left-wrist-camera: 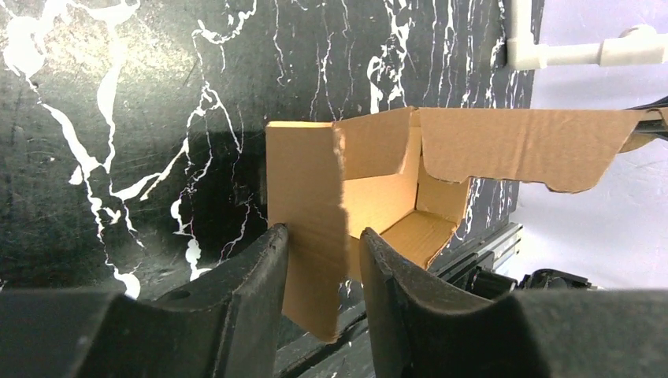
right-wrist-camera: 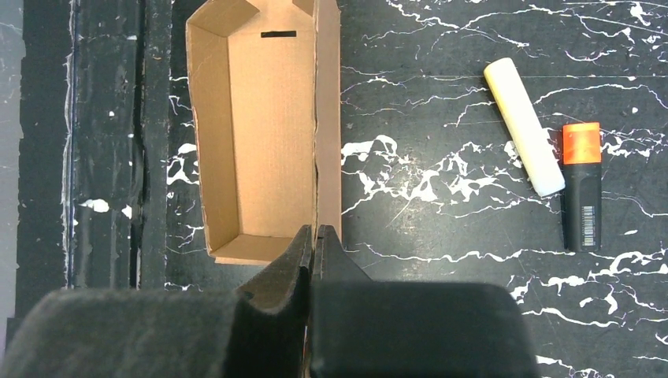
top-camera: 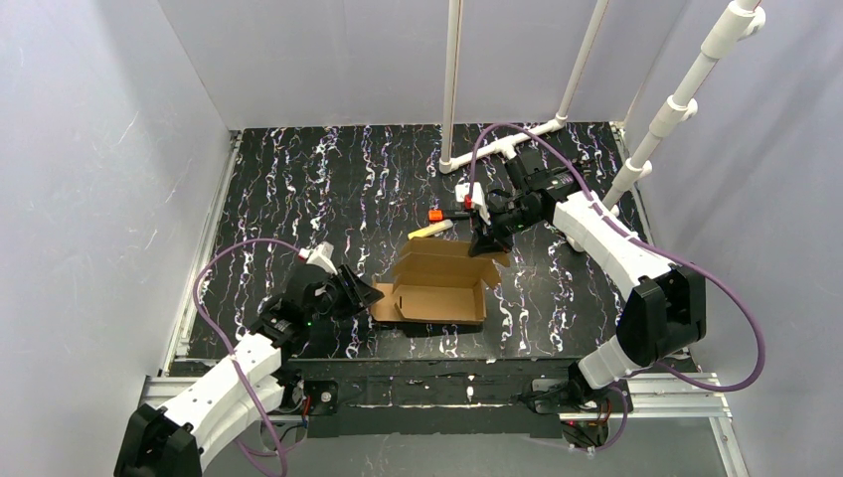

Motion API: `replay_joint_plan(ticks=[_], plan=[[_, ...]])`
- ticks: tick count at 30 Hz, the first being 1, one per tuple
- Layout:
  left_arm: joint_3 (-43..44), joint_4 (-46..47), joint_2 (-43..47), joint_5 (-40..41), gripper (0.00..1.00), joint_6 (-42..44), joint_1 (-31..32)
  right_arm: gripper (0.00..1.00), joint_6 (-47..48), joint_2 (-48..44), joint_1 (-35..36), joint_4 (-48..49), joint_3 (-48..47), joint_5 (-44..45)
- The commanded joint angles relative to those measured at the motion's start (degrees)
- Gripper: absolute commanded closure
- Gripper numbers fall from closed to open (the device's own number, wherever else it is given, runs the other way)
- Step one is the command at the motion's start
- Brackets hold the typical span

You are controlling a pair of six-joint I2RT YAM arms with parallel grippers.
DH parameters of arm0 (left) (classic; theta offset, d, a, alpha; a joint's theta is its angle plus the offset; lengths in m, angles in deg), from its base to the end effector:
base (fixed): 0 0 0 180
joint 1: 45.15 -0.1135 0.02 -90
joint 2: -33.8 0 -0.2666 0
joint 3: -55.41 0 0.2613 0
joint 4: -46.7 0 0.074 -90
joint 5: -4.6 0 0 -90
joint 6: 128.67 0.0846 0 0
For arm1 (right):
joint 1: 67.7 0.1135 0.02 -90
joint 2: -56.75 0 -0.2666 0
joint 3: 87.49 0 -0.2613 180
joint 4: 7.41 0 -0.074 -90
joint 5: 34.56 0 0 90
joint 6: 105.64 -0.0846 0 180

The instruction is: Fold the paper box

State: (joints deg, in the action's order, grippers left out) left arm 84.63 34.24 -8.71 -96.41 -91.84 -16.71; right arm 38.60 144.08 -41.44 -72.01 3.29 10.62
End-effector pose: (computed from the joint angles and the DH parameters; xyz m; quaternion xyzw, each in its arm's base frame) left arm 0.1851 -0.1186 0.1654 -0.1307 0.8344 -0.4074 0.3476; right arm 0.2697 0.1996 0.2693 -0.6491 0.6276 0.3068 0.3012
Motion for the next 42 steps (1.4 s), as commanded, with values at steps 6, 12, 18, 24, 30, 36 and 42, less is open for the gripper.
replay_joint_plan(ticks=[6, 12, 18, 24, 30, 36, 42], plan=[[2.5, 0.2, 0.0, -1.5, 1.00, 1.2, -0.3, 0.99, 0.5, -2.6, -0.2, -0.8, 0.4, -2.3], [5.8, -0.3, -0.3, -4.4, 1.00, 2.5, -0.3, 0.99, -5.8, -2.8, 0.2, 4.9, 1.8, -0.8], [7.6, -0.5, -0.7, -5.5, 1.00, 3.0, -0.3, 0.99, -15.7, -4.1, 0.4, 14.2, 4.6, -0.5], [10.3, -0.4, -4.5, -6.7, 1.00, 4.2, -0.3, 0.99, -22.6, -5.9, 0.5, 21.7, 8.5, -1.4], [10.9, -0.2, -6.7, -6.4, 1.00, 4.2, -0.3, 0.99, -29.3, -7.6, 0.9, 28.6, 12.6, 3.8], [8.3, -4.5, -3.8, -0.1, 1.00, 1.9, -0.3, 0.99, -34.3, -8.3, 0.9, 33.2, 15.5, 7.2], [7.7, -1.3, -5.0, -1.4, 1.00, 3.4, -0.3, 0.99, -37.0, -8.3, 1.1, 35.8, 17.6, 6.6]])
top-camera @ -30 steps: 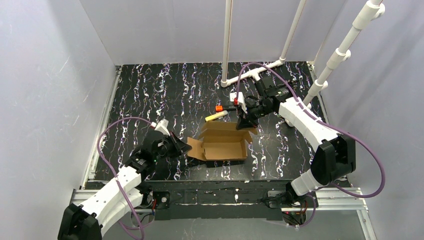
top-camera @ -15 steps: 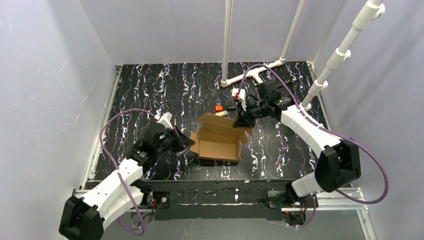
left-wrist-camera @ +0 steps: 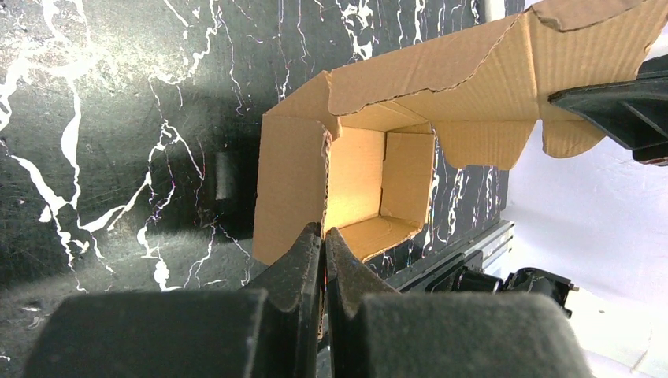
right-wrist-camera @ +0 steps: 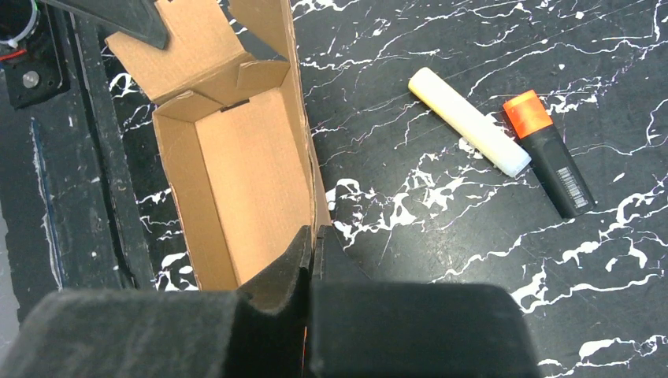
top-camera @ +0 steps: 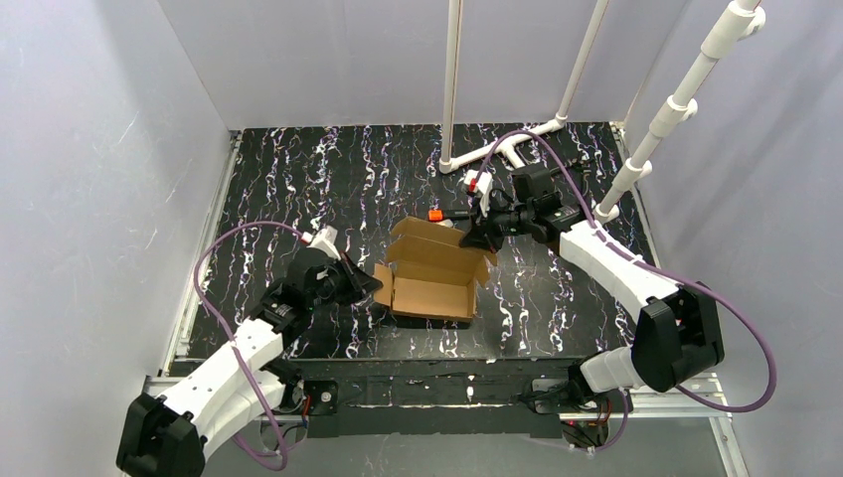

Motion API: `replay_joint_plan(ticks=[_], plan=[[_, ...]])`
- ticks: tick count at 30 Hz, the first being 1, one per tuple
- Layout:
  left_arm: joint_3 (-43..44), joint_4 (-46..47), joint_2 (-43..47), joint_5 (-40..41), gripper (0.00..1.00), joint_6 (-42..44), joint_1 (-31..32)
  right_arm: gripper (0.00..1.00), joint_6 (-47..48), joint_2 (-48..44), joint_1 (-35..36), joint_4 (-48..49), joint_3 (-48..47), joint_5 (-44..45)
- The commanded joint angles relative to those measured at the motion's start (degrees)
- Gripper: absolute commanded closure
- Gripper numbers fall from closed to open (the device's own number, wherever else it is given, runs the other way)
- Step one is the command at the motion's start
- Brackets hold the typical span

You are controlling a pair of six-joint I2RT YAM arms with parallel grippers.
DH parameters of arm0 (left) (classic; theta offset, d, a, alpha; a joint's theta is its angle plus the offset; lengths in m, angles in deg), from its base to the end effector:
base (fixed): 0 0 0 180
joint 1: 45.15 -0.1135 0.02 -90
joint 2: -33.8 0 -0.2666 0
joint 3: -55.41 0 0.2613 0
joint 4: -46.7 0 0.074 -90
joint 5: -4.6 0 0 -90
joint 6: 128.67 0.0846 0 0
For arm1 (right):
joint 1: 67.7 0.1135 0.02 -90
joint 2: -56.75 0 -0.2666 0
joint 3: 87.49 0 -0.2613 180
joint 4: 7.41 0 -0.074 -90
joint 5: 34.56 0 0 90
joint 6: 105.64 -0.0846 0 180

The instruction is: Fold the paper box

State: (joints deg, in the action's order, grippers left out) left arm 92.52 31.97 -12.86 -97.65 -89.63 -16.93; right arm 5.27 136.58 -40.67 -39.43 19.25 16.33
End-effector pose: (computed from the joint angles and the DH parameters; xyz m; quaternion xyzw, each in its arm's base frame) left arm 0.2008 -0.1281 0.1996 -0.1079 0.8302 -0.4129 0.3586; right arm 0.2801 0.2028 0.2589 -0.4776 0.7169 0.3230 0.3920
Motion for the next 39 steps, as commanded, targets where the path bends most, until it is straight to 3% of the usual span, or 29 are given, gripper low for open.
replay_joint_plan(ticks=[1, 6, 12, 21, 30, 39], plan=[[0.2, 1.1, -1.8, -0.8, 1.00, 1.7, -0.1, 0.99, -3.9, -0.7, 0.5, 3.3, 1.7, 0.9], [2.4, 4.3, -5.9, -4.0, 1.00, 4.4, -0.1, 0.99, -4.0, -0.3, 1.0, 3.9, 2.6, -1.6], [7.1, 0.5, -8.7, -4.1, 1.00, 7.9, -0.1, 0.99, -3.2, -0.1, 1.5, 3.2, 2.3, -4.7], [10.5, -1.8, -12.3, -5.2, 1.00, 10.7, -0.1, 0.99, -3.7, 0.5, 1.9, 3.6, 2.0, -0.6], [17.9, -6.4, -19.3, -7.9, 1.00, 14.1, -0.1, 0.99, -1.3, 0.0, 2.8, 1.8, 1.7, -4.9], [18.0, -5.8, -21.4, -14.1, 0.75, 12.1, -0.1, 0.99, -0.5, -0.7, 2.9, 1.3, 1.7, -2.5]])
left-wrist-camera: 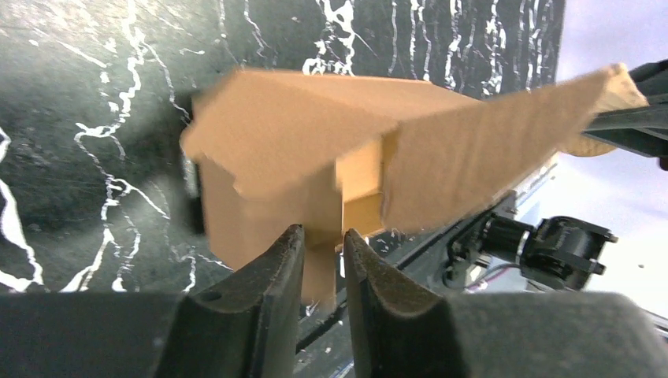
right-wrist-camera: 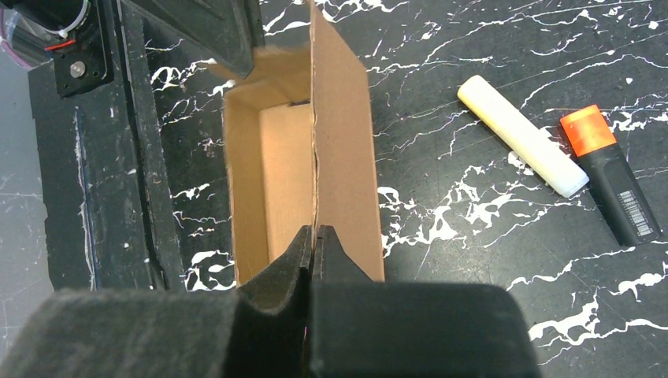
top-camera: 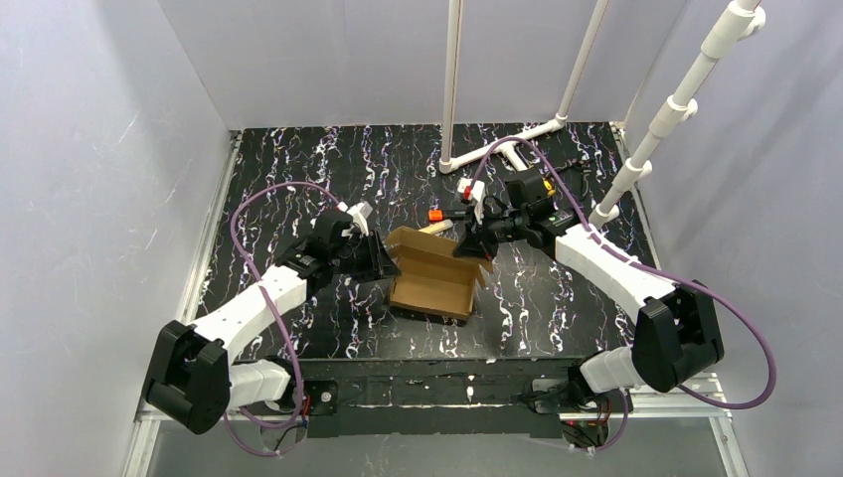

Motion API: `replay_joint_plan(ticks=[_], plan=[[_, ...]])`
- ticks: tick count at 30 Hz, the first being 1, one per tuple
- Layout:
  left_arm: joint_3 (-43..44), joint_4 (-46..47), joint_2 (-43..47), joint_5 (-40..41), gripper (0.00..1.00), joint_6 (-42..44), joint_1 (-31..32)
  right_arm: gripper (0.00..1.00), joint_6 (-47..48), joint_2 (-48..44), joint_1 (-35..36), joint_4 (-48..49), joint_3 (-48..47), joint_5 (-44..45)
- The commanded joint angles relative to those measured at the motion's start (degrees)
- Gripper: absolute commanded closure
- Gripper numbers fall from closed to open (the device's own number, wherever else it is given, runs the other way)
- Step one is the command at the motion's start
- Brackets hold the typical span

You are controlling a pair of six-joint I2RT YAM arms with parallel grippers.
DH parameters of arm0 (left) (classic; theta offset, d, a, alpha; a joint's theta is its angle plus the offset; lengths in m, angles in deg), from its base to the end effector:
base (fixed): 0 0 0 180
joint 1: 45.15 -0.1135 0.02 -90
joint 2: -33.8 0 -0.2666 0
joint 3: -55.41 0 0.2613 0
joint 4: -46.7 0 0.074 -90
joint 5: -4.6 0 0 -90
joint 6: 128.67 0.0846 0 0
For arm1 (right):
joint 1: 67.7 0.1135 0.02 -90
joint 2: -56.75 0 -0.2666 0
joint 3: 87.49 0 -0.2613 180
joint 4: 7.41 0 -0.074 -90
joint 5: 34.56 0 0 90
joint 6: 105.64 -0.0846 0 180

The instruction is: Fold the paper box

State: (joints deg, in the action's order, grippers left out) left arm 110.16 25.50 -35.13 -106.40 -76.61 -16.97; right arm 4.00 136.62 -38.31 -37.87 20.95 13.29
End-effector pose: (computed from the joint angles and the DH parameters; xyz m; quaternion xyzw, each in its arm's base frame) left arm 0.2521 -0.1694 0.2097 0.0090 0.8776 -0.3818 0.2898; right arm 0.2669 0.2155 0.2526 -0.4906 0.7010 0.3574 0.3744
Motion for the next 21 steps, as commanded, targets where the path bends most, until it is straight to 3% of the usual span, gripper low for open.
replay_joint_plan(ticks=[1, 9, 13, 16, 21], plan=[[-0.2, 1.5, 1.0, -6.0, 0.73, -1.5, -0.1, 0.99, 0.9, -0.8, 0.5, -0.3, 0.0, 0.8], [-5.5, 9.1, 1.2, -11.2, 0.60, -5.6, -2.2, 0.99, 1.1, -0.5, 0.5, -0.4, 0.1, 1.1], [-7.0, 11.2, 2.4, -13.0, 0.59, -6.9, -4.4, 0.99, 1.4, -0.6, 0.5, -0.7, 0.0, 1.3], [-6.1, 9.4, 4.6, -12.9, 0.61, -6.6, -5.5, 0.99, 1.6, -0.6, 0.5, -0.8, 0.1, 1.3], [-0.9, -3.7, 9.2, -6.3, 0.64, 0.2, -6.9, 0.99, 2.3, -0.6, 0.5, -1.2, 0.0, 1.1]])
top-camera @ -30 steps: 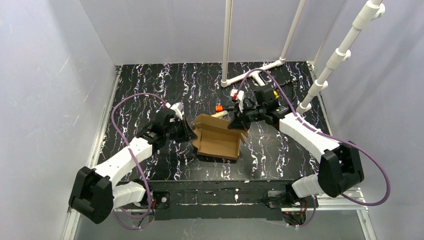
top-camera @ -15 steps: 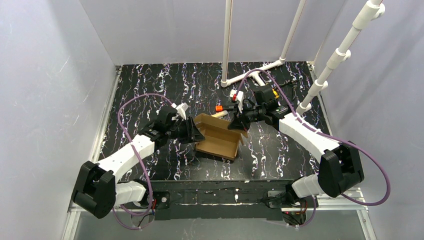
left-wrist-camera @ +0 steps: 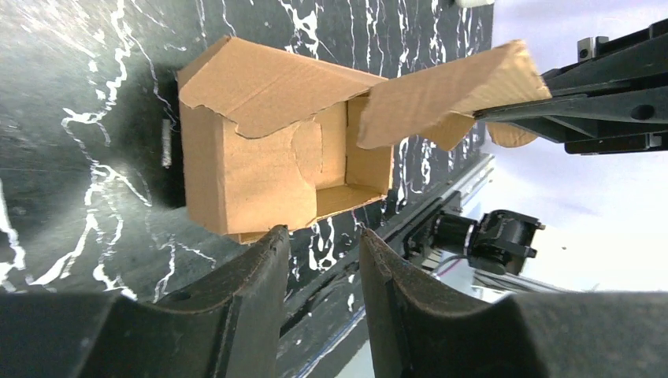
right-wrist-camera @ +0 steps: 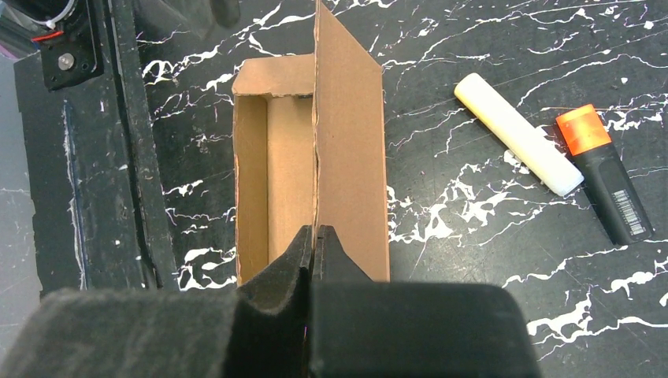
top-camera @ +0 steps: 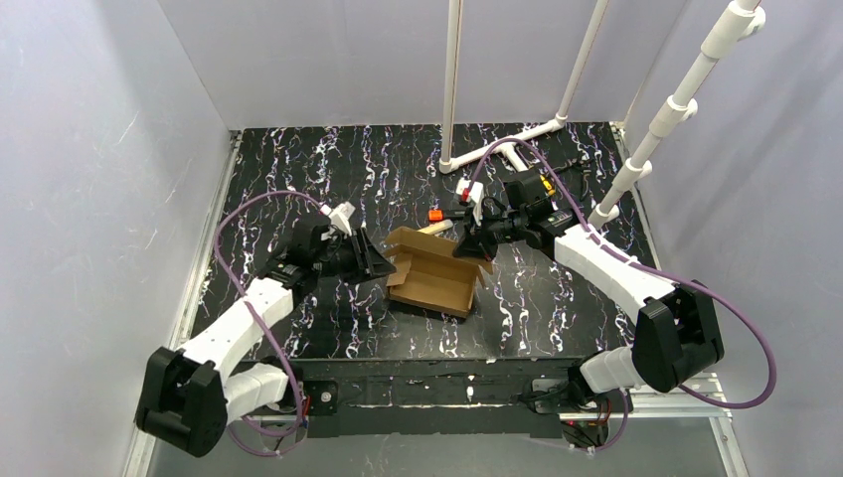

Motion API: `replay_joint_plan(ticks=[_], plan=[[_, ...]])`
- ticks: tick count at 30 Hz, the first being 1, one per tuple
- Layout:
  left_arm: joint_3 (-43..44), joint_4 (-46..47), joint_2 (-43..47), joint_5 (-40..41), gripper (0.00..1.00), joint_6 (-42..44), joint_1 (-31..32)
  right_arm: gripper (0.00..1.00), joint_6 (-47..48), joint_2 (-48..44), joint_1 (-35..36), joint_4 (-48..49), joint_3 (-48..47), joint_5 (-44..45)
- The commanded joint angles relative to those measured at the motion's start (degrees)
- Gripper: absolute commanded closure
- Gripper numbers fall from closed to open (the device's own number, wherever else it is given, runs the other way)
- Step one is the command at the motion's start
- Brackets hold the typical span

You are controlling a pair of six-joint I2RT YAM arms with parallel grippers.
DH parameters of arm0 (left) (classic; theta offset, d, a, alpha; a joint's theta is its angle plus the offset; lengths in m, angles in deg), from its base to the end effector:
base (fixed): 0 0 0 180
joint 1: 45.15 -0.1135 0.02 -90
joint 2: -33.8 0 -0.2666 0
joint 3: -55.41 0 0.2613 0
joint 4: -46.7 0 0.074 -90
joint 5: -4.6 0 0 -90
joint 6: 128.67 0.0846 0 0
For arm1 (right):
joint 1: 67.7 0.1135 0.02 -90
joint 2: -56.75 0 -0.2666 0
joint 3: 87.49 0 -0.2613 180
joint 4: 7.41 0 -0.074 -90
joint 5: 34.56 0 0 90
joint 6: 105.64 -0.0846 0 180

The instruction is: Fold the paper box

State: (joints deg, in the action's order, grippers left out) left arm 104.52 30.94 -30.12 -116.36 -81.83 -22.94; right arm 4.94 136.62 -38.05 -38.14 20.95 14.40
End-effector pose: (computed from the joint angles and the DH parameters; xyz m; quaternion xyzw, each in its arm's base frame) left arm 0.2442 -0.1467 0.2116 -0.0221 0.8471 -0.4531 0.2769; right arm 0.2669 0.2158 0.2514 -0.4954 0.7015 0.3473 0.3766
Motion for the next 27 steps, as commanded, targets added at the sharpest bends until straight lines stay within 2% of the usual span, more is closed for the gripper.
replay_joint_plan(ticks=[1, 4, 10, 15, 24, 27], plan=[[5.4, -11.2, 4.5, 4.9, 0.63, 6.9, -1.1, 0.99, 1.5, -0.7, 0.2, -1.1, -0.1, 0.0], [5.1, -12.4, 2.9, 5.5, 0.60, 9.7, -1.5, 0.99, 1.8, -0.9, 0.2, -1.3, -0.1, -0.7], [1.2, -1.8, -2.7, 0.1, 0.49, 8.0, -1.6, 0.99, 1.9, -0.7, 0.2, -1.6, -0.4, -1.2], [-1.2, 5.0, -5.9, -1.5, 0.48, 5.1, -1.2, 0.99, 1.8, -0.3, 0.2, -1.7, -0.6, -1.8], [-0.1, 4.9, -12.5, 4.3, 0.47, 3.2, 1.5, 0.99, 1.8, 0.3, 0.4, -1.8, -0.9, -2.3], [0.7, 4.1, -14.8, 6.3, 0.52, 3.2, 2.6, 0.99, 2.0, 0.4, 0.5, -2.0, -1.0, -2.4]])
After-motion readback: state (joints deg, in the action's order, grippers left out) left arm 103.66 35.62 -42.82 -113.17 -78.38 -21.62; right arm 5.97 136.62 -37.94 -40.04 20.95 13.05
